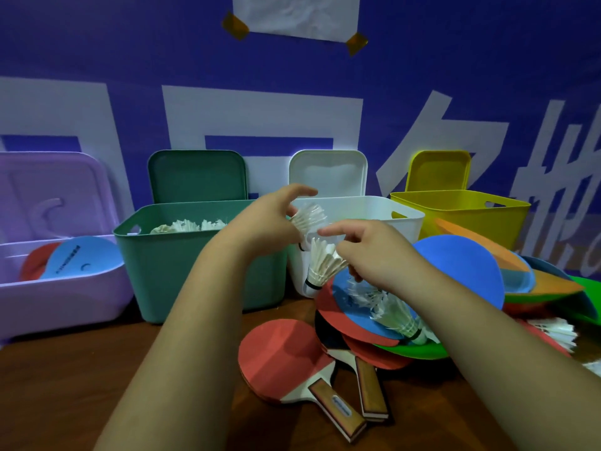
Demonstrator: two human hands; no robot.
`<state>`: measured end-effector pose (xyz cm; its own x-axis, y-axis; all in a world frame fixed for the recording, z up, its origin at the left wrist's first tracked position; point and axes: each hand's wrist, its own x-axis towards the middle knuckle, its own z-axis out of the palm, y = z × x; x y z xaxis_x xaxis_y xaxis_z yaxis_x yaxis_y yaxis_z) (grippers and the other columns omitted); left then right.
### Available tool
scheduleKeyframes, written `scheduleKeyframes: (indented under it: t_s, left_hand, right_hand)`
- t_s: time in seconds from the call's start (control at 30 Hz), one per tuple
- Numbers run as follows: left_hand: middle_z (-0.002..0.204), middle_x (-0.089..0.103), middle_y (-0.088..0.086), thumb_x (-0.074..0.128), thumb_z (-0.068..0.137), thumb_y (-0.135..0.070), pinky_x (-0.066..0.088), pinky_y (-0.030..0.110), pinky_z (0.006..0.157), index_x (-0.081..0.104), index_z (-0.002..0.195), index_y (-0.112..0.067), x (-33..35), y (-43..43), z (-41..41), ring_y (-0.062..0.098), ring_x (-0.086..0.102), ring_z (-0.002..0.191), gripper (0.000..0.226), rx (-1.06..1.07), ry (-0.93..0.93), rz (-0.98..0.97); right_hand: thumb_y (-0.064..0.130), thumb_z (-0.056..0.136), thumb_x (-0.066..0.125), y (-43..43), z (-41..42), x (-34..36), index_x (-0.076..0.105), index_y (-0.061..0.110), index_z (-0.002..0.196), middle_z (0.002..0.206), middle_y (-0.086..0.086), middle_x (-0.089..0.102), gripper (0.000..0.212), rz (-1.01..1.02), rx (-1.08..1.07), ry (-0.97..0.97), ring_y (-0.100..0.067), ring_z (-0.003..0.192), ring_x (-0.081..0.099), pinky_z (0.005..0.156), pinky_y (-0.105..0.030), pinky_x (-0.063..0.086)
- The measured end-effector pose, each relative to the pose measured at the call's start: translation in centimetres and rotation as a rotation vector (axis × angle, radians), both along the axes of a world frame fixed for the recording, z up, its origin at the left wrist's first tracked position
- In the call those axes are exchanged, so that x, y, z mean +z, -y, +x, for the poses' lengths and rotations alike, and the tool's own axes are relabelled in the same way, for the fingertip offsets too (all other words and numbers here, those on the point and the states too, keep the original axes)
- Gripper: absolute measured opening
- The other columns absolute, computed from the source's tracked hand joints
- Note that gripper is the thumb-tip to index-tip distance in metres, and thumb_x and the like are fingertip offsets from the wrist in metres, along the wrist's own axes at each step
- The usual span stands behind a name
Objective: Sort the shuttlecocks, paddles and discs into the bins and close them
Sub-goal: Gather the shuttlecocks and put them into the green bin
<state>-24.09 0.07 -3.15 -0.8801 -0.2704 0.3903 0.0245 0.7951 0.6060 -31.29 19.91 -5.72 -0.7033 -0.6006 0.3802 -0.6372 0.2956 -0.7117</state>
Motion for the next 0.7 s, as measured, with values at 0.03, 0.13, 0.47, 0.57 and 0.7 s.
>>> scheduleKeyframes:
  t_s: [0.03, 0.13, 0.47, 0.57, 0.7]
  left_hand:
    - [0.109, 0.067, -0.01, 0.08, 0.081, -0.016, 0.054, 0.027, 0.073, 0.057, 0.134, -0.051, 0.3, 0.2, 0.4, 0.008, 0.069, 0.08, 0.068, -0.006, -0.006, 0.012]
    - [0.104, 0.073, -0.011, 0.079, 0.081, -0.02, 0.056, 0.029, 0.075, 0.064, 0.131, -0.043, 1.2, 1.0, 1.6, 0.009, 0.071, 0.083, 0.058, 0.001, -0.097, 0.132]
    - [0.097, 0.076, -0.001, 0.071, 0.095, -0.022, 0.058, 0.037, 0.072, 0.066, 0.125, -0.034, 1.7, 4.6, 4.2, 0.017, 0.067, 0.077, 0.032, 0.102, -0.217, 0.264]
    - [0.095, 0.075, 0.003, 0.071, 0.093, -0.018, 0.063, 0.049, 0.086, 0.061, 0.128, -0.029, 1.2, 5.4, 3.8, 0.018, 0.073, 0.078, 0.038, 0.147, -0.245, 0.301]
    - [0.092, 0.077, -0.002, 0.078, 0.082, -0.019, 0.063, 0.052, 0.087, 0.055, 0.119, -0.028, 0.3, 7.2, 3.0, 0.022, 0.078, 0.085, 0.044, 0.299, -0.318, 0.389]
  right_hand:
    - [0.004, 0.094, 0.052, 0.5, 0.0, 0.0, 0.078, 0.04, 0.116, 0.051, 0.012, 0.051, 0.049, 0.019, 0.0, -0.019, -0.008, 0.042, 0.048, 0.041, -0.016, 0.037]
    - [0.004, 0.093, 0.051, 2.1, 0.3, -0.2, 0.078, 0.042, 0.117, 0.046, 0.025, 0.052, 0.052, 0.139, 0.043, -0.111, -0.006, 0.042, 0.045, 0.045, -0.013, 0.034]
    - [0.007, 0.092, 0.052, 5.2, 1.1, 0.0, 0.08, 0.037, 0.112, 0.054, 0.036, 0.056, 0.045, 0.247, 0.159, -0.114, 0.002, 0.049, 0.053, 0.049, -0.011, 0.036]
    - [0.008, 0.09, 0.052, 6.1, 0.5, 0.0, 0.078, 0.038, 0.11, 0.057, 0.014, 0.058, 0.044, 0.101, 0.106, -0.05, -0.009, 0.049, 0.049, 0.052, -0.024, 0.041]
    - [0.01, 0.09, 0.056, 7.8, -0.3, 0.5, 0.069, 0.021, 0.106, 0.072, -0.007, 0.065, 0.023, -0.114, 0.009, 0.147, -0.019, 0.055, 0.058, 0.053, -0.035, 0.052]
